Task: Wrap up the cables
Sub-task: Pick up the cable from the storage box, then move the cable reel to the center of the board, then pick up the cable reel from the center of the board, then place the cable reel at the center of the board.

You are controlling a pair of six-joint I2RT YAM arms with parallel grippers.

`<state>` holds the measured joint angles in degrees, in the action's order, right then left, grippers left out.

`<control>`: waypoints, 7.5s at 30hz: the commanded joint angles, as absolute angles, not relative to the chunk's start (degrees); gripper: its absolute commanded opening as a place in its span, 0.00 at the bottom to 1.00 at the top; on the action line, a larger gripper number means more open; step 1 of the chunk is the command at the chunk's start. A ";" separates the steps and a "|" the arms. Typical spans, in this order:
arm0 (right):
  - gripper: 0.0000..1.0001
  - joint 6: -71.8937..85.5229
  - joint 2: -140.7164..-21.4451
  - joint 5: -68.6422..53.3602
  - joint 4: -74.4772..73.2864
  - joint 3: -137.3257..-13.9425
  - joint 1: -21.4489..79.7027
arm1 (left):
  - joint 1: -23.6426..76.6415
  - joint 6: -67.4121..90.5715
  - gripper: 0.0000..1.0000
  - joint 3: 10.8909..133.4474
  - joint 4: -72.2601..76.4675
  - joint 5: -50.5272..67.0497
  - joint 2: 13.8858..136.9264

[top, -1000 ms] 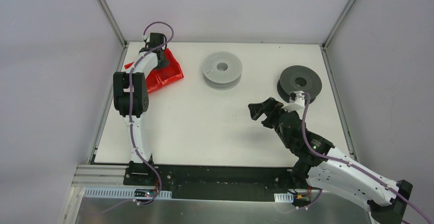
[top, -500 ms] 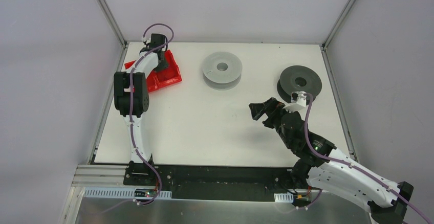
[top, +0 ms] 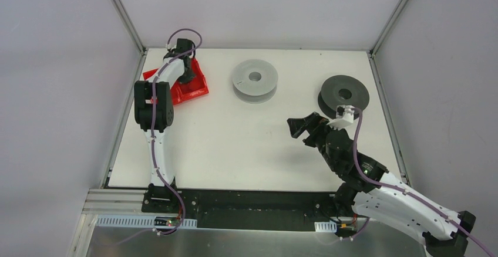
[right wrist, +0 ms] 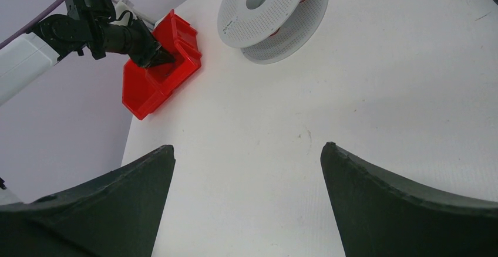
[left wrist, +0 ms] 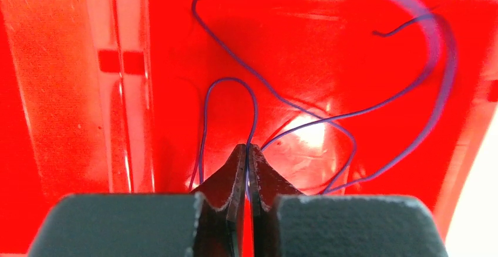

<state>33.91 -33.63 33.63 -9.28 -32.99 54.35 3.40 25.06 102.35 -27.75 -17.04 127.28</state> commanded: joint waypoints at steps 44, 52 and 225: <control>0.99 11.94 -39.62 46.81 -9.64 -44.83 51.68 | 11.33 39.49 0.00 81.15 -7.60 43.91 57.99; 0.99 6.55 -48.86 40.60 -11.81 -48.69 39.91 | 12.78 32.60 0.00 63.38 -7.37 42.31 54.20; 0.58 -14.66 -63.62 4.31 3.16 -58.58 64.94 | 9.76 27.71 0.00 68.10 -23.83 33.99 42.62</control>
<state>-5.45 -63.09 11.03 -4.78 -58.74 62.46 10.37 23.90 64.34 -24.82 29.52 42.06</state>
